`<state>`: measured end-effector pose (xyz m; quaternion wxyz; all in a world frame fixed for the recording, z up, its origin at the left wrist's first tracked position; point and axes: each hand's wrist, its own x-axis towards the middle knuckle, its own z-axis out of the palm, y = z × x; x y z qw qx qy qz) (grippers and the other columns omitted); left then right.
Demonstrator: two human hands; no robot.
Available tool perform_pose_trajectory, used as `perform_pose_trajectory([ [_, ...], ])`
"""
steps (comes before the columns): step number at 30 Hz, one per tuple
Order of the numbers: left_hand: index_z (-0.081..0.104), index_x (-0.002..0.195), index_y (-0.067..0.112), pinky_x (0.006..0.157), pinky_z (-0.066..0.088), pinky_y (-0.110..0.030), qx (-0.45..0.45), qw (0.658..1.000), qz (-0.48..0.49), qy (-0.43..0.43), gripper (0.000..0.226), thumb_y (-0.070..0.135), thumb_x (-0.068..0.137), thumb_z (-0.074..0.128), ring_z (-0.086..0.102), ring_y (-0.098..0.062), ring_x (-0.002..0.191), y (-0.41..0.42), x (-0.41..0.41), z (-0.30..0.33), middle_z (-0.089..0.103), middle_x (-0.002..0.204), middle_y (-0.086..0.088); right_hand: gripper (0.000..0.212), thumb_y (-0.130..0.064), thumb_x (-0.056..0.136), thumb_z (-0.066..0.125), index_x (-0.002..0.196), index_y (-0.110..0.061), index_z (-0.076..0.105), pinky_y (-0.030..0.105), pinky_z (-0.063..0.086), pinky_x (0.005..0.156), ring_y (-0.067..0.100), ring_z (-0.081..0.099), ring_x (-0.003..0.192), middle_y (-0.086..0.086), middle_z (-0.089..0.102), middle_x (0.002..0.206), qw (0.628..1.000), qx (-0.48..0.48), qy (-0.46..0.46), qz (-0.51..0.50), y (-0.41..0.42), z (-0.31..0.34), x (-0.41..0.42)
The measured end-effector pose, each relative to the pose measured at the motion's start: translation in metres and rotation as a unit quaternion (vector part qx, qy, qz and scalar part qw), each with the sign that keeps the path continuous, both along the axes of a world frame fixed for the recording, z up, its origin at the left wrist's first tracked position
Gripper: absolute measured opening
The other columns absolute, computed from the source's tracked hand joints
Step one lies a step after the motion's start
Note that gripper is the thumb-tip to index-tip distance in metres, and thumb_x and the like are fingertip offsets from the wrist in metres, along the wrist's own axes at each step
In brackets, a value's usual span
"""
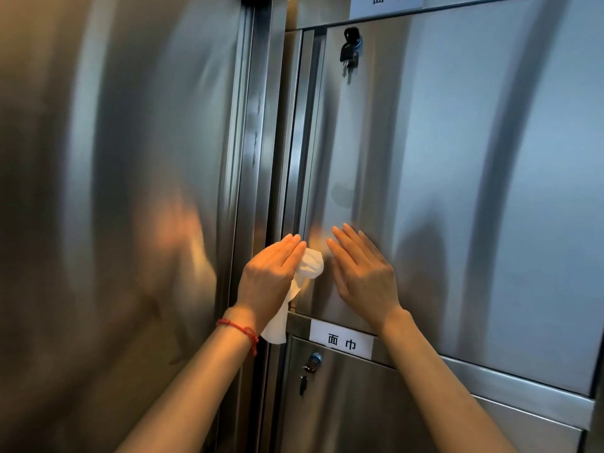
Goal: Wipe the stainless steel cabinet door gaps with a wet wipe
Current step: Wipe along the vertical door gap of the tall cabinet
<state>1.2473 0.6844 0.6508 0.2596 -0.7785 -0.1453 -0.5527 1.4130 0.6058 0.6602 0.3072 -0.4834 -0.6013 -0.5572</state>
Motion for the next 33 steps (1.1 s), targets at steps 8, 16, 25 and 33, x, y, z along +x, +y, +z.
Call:
perform_pose_trajectory([
  [8, 0.070, 0.098, -0.005, 0.070, 0.056, -0.044, 0.020, 0.999, -0.006, -0.032, 0.058, -0.002, 0.045, 0.091, 0.069, -0.033, 0.088, 0.009, 0.011, 0.030, 0.070, 0.100, -0.020, 0.032, -0.008, 0.079, 0.072, 0.111, -0.002, 0.069, 0.050, 0.049, 0.094, 0.034, 0.058, 0.116, 0.016, 0.063, 0.122, 0.999, 0.029, -0.015, -0.010, 0.008, 0.035, 0.002],
  [16, 0.070, 0.095, -0.006, 0.063, 0.057, -0.041, 0.030, 0.998, -0.008, -0.058, 0.054, -0.010, 0.044, 0.087, 0.070, -0.033, 0.085, 0.024, 0.022, 0.056, 0.070, 0.096, -0.020, 0.028, -0.009, 0.079, 0.070, 0.106, -0.001, 0.070, 0.050, 0.043, 0.098, 0.036, 0.058, 0.114, 0.018, 0.064, 0.120, 0.998, 0.036, -0.024, -0.039, 0.017, 0.056, 0.010],
  [25, 0.070, 0.096, -0.005, 0.064, 0.057, -0.041, 0.037, 0.996, -0.019, -0.085, 0.057, -0.010, 0.042, 0.086, 0.070, -0.030, 0.084, 0.047, 0.032, 0.073, 0.071, 0.096, -0.019, 0.030, -0.013, 0.088, 0.050, 0.107, -0.002, 0.070, 0.048, 0.040, 0.102, 0.033, 0.056, 0.118, 0.016, 0.063, 0.122, 0.996, 0.049, -0.041, -0.056, 0.021, 0.065, 0.017],
  [33, 0.069, 0.098, -0.006, 0.070, 0.056, -0.045, 0.051, 0.992, -0.037, -0.107, 0.056, -0.009, 0.045, 0.086, 0.070, -0.032, 0.087, 0.050, 0.039, 0.091, 0.070, 0.098, -0.021, 0.038, -0.017, 0.090, 0.041, 0.110, -0.002, 0.070, 0.051, 0.048, 0.095, 0.034, 0.056, 0.119, 0.015, 0.062, 0.124, 0.996, 0.050, -0.054, -0.047, 0.023, 0.065, 0.023],
])
